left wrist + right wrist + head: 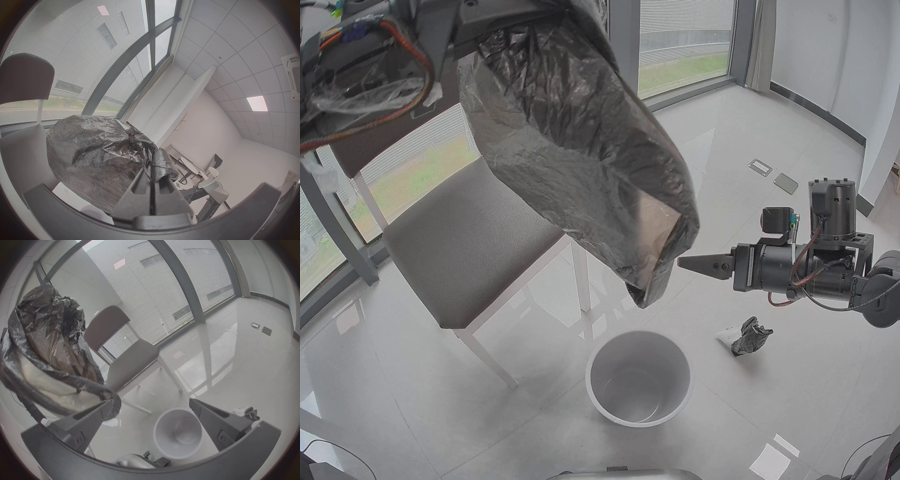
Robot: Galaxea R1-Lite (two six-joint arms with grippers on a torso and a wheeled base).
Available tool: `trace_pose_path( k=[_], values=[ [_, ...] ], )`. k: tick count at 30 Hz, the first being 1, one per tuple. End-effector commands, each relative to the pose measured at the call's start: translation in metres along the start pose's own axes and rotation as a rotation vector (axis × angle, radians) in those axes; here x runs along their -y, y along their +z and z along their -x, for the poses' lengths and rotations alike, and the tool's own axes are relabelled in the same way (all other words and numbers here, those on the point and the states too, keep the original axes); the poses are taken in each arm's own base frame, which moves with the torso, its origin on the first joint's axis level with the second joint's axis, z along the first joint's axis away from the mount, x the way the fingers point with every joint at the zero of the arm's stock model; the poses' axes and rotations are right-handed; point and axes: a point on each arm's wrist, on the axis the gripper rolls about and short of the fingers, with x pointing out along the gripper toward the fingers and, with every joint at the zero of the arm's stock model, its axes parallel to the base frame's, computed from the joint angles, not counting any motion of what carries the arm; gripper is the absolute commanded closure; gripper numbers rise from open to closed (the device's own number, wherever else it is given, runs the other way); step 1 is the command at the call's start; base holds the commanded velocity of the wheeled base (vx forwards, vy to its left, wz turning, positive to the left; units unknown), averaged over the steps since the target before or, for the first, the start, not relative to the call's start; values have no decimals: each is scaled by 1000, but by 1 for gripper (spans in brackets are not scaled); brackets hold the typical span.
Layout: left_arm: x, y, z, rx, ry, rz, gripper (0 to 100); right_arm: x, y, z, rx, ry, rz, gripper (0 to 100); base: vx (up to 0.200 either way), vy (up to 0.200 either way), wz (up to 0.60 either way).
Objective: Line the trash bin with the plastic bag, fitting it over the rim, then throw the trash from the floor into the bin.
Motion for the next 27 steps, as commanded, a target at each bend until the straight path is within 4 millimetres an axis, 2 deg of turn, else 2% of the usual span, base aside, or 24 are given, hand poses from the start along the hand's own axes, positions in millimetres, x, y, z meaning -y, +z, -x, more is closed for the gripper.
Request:
trace_pose_path(
  k=[1, 6, 14, 27],
  values=[
    [1, -1, -2, 2, -6, 0, 100, -13, -4, -14, -14, 54, -14, 0, 0, 0, 0],
    [1, -1, -2, 9, -6, 1, 100, -21, -14, -14, -50, 76, -21, 0, 0, 0, 0],
    [0, 1, -1, 17, -3, 1, 100, -26, -24, 5, -98, 160, -25, 0, 0, 0, 0],
    [1, 1, -9, 57, -27, -1, 100, -34, -31, 0, -124, 190, -16, 0, 0, 0, 0]
  ],
)
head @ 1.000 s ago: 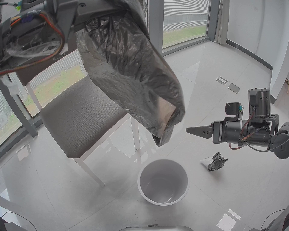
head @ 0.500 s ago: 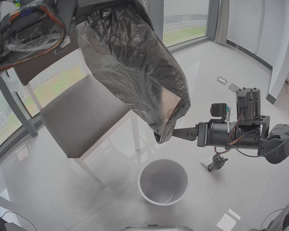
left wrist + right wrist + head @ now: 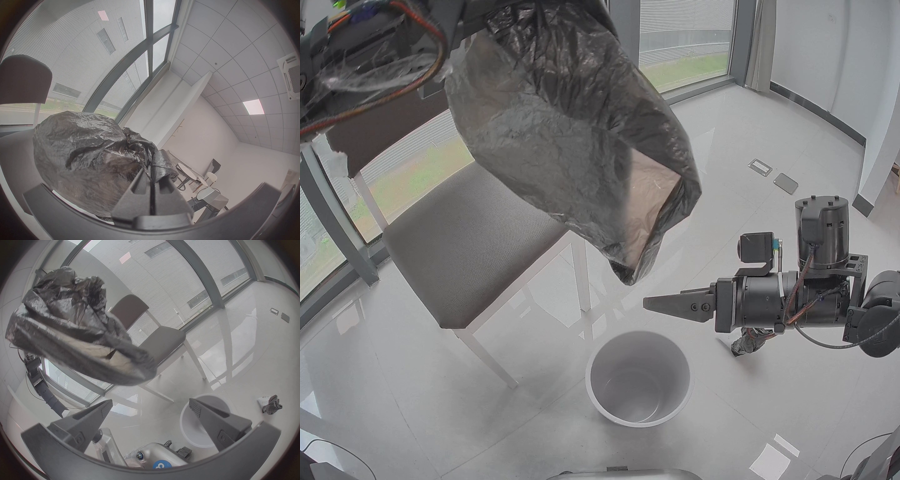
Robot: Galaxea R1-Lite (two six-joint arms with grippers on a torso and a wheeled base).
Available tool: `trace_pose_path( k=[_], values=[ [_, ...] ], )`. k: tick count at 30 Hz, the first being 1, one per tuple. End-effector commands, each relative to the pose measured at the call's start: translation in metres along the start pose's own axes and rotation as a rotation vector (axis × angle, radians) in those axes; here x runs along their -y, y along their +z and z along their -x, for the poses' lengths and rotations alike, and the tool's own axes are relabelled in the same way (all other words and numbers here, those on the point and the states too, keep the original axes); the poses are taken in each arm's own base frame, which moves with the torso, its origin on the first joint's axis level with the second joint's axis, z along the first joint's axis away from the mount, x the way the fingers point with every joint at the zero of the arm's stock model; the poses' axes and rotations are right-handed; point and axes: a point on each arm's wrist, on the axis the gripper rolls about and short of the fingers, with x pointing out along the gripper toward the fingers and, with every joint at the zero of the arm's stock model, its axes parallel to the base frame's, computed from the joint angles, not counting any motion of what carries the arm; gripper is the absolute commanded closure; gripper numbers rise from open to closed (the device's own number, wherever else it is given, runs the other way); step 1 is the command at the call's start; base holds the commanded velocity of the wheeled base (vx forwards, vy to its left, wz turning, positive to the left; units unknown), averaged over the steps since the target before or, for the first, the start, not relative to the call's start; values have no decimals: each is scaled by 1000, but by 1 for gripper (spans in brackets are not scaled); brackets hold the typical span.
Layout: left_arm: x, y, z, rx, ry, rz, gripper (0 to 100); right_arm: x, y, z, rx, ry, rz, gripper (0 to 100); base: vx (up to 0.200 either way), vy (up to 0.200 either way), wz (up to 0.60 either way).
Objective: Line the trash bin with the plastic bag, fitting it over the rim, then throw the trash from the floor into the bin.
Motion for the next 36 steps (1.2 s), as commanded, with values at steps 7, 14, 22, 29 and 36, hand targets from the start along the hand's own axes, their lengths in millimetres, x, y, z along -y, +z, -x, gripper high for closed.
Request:
trace_pose_path(
  k=[7, 14, 22, 29, 36],
  values=[
    [0, 0, 0, 1, -2, 0, 100, 15, 12, 13, 58, -48, -34, 0, 0, 0, 0],
    [-1, 0, -1, -1, -1, 0, 100, 29, 28, 35, 144, -47, -65, 0, 0, 0, 0],
    [0, -1, -2, -5, -2, 1, 100, 31, 28, 30, 146, -38, -61, 0, 0, 0, 0],
    [0, -1, -2, -6, -5, 1, 100, 36, 24, 6, 134, -12, -49, 0, 0, 0, 0],
    [0, -2, -2, -7, -5, 3, 100, 37, 29, -4, 149, 9, -34, 0, 0, 0, 0]
  ],
)
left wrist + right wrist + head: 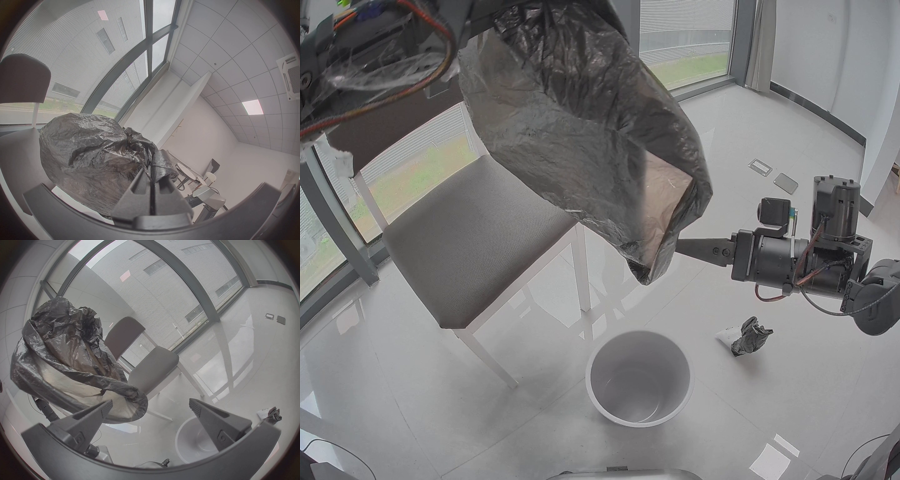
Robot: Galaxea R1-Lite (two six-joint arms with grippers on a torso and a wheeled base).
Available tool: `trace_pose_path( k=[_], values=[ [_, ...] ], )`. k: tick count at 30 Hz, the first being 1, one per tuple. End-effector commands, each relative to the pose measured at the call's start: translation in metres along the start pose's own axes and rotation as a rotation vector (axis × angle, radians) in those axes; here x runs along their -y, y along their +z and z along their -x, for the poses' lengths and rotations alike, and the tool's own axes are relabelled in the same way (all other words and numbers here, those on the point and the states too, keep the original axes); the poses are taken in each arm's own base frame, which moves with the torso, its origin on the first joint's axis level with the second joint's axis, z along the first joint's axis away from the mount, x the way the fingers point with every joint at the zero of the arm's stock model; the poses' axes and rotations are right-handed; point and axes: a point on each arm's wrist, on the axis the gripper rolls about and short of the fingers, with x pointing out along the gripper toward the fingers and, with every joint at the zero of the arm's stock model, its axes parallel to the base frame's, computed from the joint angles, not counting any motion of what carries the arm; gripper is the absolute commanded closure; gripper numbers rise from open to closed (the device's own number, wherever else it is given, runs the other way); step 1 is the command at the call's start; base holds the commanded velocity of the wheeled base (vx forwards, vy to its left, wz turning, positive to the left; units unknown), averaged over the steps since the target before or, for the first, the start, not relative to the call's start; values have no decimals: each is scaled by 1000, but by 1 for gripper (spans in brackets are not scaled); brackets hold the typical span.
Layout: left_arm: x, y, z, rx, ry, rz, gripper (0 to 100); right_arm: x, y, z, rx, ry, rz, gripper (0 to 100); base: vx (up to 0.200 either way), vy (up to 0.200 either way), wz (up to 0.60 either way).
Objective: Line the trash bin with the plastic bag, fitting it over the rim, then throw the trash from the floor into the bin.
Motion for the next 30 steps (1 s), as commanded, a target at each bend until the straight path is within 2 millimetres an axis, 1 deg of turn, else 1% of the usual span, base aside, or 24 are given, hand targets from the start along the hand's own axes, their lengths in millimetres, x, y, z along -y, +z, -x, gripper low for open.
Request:
trace_pose_path(
  k=[1, 7, 21, 26, 27, 30],
  values=[
    [0, -1, -1, -2, 0, 1, 100, 1, -7, -10, -30, 9, -8, 0, 0, 0, 0],
    [-1, -1, -4, 15, -4, 3, 100, -14, -15, -14, -60, 53, -49, 0, 0, 0, 0],
    [-3, -4, -9, 10, 3, 22, 100, -30, -32, -22, -122, 101, -50, 0, 0, 0, 0],
    [-4, -3, -8, 12, 9, 21, 100, -28, -39, -15, -142, 91, -58, 0, 0, 0, 0],
    [-4, -3, -8, 16, 9, 22, 100, -30, -41, -6, -141, 89, -58, 0, 0, 0, 0],
    [-4, -3, -8, 14, 9, 22, 100, -34, -44, 5, -142, 93, -57, 0, 0, 0, 0]
  ],
)
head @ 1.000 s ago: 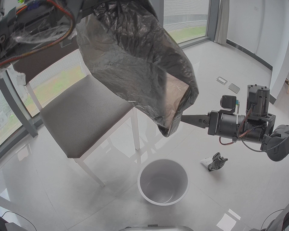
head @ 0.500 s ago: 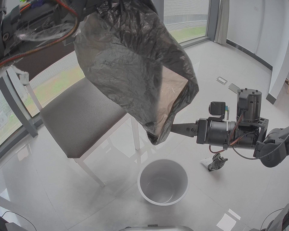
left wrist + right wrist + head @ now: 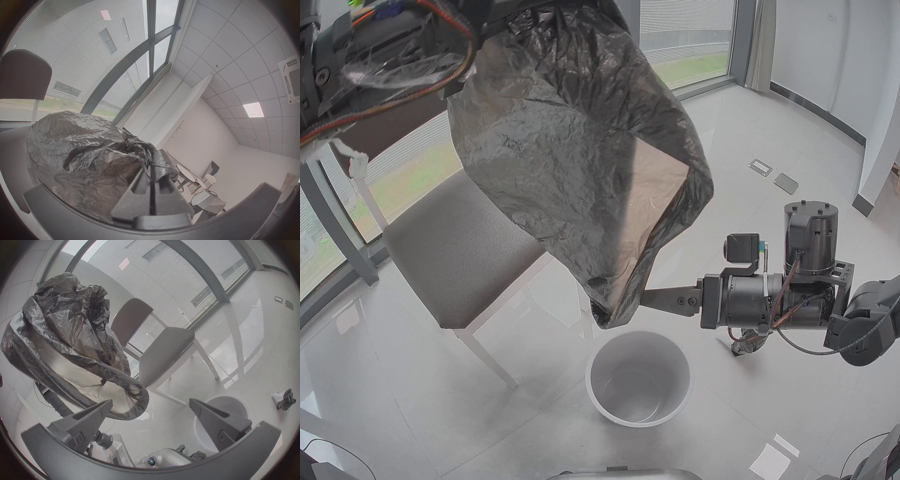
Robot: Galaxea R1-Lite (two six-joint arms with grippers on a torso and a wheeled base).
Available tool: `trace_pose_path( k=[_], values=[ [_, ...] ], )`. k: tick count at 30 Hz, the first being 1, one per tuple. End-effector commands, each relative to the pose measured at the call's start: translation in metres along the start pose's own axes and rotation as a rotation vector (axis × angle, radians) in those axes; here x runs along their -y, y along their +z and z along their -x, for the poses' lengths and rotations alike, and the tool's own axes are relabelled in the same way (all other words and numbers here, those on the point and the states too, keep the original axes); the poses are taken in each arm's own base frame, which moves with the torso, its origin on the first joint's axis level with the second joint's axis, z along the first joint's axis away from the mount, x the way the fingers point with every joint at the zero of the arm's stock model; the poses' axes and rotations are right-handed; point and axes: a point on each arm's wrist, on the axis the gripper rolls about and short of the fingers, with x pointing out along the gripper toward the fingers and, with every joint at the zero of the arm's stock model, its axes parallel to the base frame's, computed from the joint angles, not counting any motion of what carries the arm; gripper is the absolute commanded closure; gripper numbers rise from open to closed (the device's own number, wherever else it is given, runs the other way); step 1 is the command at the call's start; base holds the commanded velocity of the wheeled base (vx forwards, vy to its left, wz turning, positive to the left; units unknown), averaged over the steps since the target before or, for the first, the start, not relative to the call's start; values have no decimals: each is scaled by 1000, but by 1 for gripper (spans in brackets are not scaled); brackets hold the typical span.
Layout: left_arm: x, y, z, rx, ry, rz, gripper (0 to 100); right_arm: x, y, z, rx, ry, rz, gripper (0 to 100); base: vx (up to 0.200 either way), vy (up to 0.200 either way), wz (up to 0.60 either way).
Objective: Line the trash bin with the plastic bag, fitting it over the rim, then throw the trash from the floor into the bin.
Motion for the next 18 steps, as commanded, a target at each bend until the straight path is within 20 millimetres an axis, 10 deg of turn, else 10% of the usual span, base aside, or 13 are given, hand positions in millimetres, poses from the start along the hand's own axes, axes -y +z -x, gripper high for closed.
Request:
trace_pose_path(
  k=[1, 18],
  values=[
    [0, 0, 0, 1, 1, 0, 100, -8, -5, 16, 8, 8, 7, 0, 0, 0, 0],
    [2, 0, 0, 0, -8, 1, 100, -44, 20, 10, 72, 135, 34, 0, 0, 0, 0]
  ],
)
